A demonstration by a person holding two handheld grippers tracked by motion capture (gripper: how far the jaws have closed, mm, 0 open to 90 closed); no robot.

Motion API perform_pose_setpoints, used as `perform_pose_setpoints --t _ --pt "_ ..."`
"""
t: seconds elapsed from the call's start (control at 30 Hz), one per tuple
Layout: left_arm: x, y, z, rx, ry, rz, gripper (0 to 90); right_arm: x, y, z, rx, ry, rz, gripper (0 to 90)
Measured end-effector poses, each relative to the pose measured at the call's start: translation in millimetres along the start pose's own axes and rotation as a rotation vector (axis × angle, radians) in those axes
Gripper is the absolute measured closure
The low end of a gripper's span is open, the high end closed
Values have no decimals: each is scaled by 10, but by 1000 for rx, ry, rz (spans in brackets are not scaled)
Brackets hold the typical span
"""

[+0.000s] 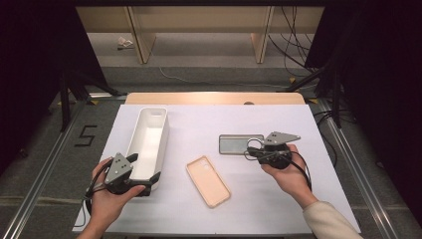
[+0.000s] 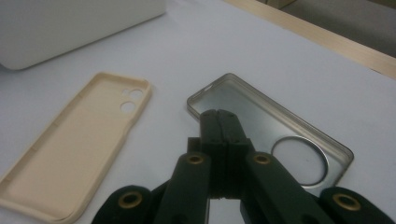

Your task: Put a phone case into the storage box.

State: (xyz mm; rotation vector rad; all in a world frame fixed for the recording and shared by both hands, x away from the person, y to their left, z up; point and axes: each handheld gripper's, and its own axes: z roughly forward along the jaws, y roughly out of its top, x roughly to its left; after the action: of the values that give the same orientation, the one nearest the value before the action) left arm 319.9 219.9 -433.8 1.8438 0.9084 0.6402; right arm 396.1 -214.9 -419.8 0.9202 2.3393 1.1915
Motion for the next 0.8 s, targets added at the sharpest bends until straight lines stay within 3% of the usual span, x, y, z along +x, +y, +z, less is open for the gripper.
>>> perform_pose_setpoints --t 0.43,0.8 --pt "-2 0 -4 0 -3 1 45 46 172 487 81 4 22 900" --pt "-8 4 -7 -3 -2 8 46 6 242 927 149 -11 73 900"
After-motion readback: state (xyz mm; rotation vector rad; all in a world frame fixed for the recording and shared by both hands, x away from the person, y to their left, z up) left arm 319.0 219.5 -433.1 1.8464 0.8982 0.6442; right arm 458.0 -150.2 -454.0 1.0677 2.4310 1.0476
